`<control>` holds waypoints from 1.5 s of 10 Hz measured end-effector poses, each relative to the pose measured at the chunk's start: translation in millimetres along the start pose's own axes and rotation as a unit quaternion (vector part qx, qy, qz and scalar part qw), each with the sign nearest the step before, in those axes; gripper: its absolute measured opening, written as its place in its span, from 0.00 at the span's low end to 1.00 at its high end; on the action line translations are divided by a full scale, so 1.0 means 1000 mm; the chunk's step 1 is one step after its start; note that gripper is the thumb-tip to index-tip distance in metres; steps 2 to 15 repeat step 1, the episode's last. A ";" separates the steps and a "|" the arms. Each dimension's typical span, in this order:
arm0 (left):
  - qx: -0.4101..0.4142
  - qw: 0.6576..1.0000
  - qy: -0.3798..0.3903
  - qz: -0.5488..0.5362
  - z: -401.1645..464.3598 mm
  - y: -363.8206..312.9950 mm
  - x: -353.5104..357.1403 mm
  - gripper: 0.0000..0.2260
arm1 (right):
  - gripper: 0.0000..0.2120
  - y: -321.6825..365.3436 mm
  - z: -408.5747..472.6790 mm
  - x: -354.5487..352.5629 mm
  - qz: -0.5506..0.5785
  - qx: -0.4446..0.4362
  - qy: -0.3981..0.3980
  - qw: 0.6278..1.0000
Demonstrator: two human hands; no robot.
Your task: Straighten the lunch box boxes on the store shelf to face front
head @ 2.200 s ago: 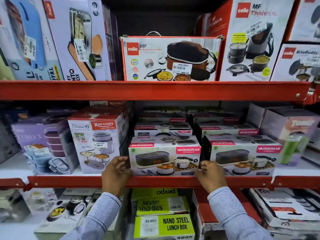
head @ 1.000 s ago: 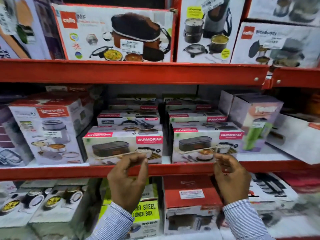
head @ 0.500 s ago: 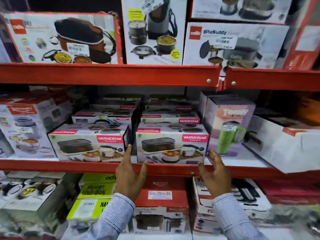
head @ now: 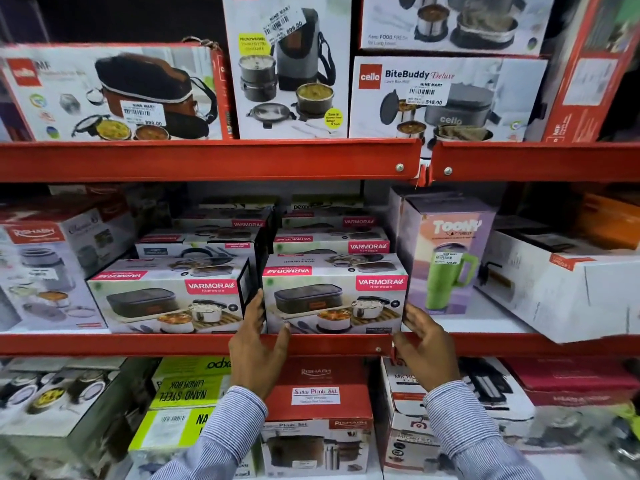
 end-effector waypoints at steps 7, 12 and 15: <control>0.002 1.000 -0.006 -0.002 -0.001 0.000 -0.002 0.33 | 0.29 0.003 -0.004 0.001 0.009 -0.011 -0.020 1.000; 0.002 1.000 -0.006 -0.002 -0.001 0.000 -0.002 0.33 | 0.29 0.003 -0.004 0.001 0.009 -0.011 -0.020 1.000; 0.002 1.000 -0.006 -0.002 -0.001 0.000 -0.002 0.33 | 0.29 0.003 -0.004 0.001 0.009 -0.011 -0.020 1.000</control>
Point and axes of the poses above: each hand's wrist, its own z-axis towards the middle knuckle, its own x-axis out of the palm, y = z × x, the point moved 5 cm from there along z, towards the middle knuckle, and after that the axes turned 14 degrees about z, right-handed, at the moved point
